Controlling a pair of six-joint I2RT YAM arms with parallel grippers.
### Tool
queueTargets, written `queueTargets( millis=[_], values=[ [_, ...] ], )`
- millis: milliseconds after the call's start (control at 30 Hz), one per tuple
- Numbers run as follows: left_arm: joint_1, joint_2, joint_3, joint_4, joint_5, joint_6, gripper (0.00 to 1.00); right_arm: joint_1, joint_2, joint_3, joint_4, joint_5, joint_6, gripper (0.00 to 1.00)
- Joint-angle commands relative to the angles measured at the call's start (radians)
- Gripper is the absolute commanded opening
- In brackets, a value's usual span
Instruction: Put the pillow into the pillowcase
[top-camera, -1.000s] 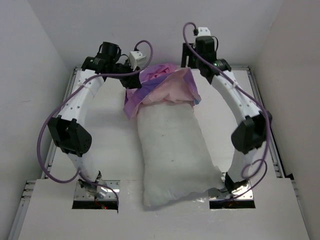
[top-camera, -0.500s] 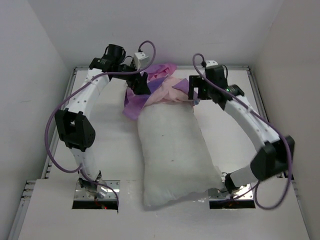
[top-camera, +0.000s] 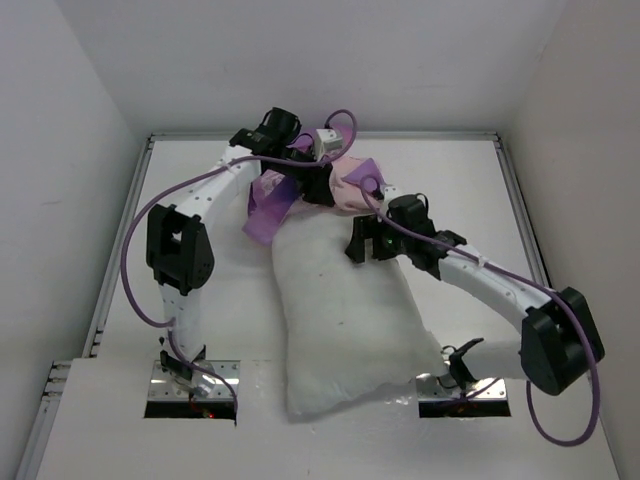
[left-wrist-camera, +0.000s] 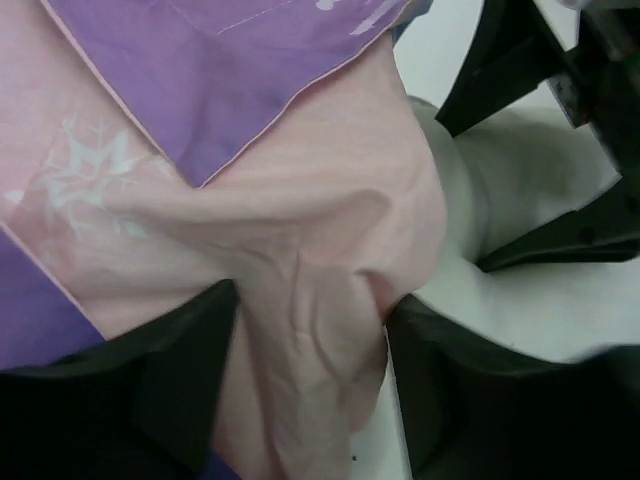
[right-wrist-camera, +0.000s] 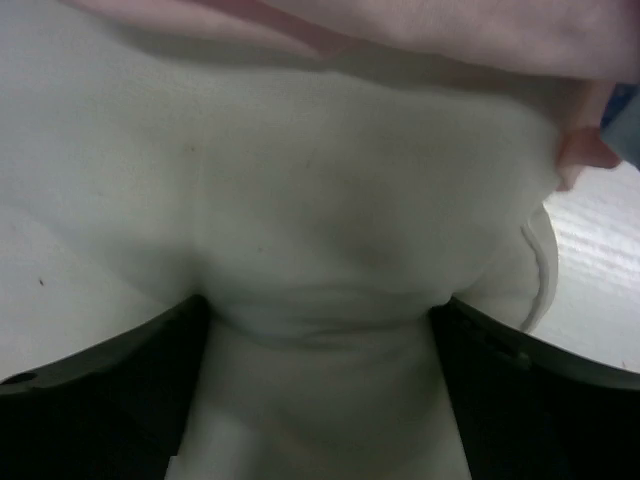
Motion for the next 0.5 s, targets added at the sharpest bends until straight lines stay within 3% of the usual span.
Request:
queueTargets(
  millis=[0, 33, 67, 167, 333, 467],
  values=[
    [0.006, -0.035, 0.011, 0.044, 0.056, -0.010, 0.52, 0.006, 0.068, -0.004, 0.175, -0.063, 0.086, 0.91],
    [0.006, -0.044, 0.011, 0.039, 0.067, -0.004, 0.29, 0.006, 0.086, 0.013, 0.195, -0.067, 0.089, 0.81],
    [0.006, -0.062, 0.014, 0.027, 0.090, 0.006, 0.00, 0.006, 0.118, 0.051, 0.204, -0.089, 0.095, 0.55],
    [0.006, -0.104, 0.060, -0.037, 0.143, 0.071, 0.00, 0.005, 0.142, 0.111, 0.293, -0.109, 0.125, 0.00],
    [0.005, -0.141, 0.210, -0.275, 0.269, 0.242, 0.00, 0.005, 0.152, 0.197, 0.534, -0.033, 0.181, 0.00],
    [-0.007, -0.150, 0.298, -0.318, 0.321, 0.285, 0.00, 0.006, 0.175, 0.231, 0.835, 0.087, 0.253, 0.00]
  ],
)
